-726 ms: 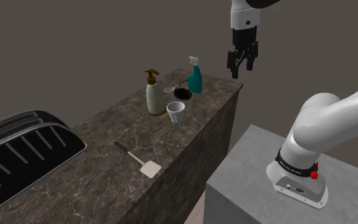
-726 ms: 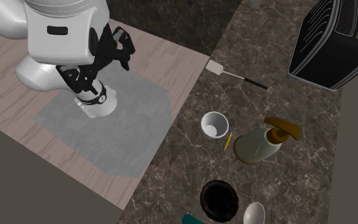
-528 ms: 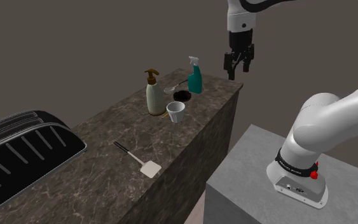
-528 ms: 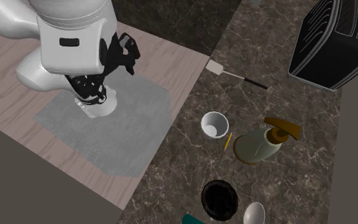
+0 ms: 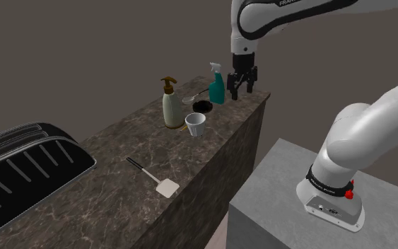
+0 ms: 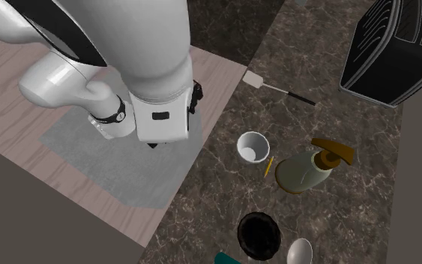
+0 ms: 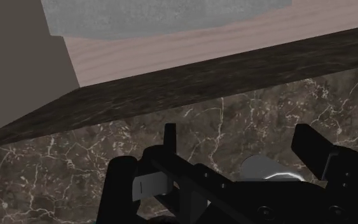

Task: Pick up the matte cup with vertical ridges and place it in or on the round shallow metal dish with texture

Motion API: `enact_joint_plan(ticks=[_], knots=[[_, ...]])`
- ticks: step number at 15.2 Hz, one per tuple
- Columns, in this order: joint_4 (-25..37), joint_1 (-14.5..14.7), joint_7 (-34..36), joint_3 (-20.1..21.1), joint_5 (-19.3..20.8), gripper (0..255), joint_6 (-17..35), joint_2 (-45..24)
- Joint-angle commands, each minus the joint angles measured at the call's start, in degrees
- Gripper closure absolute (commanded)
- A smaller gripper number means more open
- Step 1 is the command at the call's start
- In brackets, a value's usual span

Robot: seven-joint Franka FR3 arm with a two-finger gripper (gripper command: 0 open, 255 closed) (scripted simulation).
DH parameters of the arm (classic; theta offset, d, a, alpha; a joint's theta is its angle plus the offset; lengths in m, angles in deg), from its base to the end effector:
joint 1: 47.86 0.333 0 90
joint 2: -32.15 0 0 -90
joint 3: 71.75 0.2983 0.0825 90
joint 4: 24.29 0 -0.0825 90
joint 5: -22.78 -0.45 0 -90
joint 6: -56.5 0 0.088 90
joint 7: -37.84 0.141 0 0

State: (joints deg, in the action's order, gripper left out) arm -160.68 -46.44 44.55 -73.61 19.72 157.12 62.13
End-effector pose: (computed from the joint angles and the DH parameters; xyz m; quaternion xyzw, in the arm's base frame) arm 0.4508 0.0034 0.4356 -0.9960 0.0659 0.0525 0.0311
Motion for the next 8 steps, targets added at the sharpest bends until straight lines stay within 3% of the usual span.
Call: enact_joint_plan(ticks=[1,8], knots=[[1.1,0.5,-0.8,-0.3,-1.1,0,3.2,-3.7],[6.1,2.1,-4.4,-1.1,-5.8,0,13.7,-17.8]])
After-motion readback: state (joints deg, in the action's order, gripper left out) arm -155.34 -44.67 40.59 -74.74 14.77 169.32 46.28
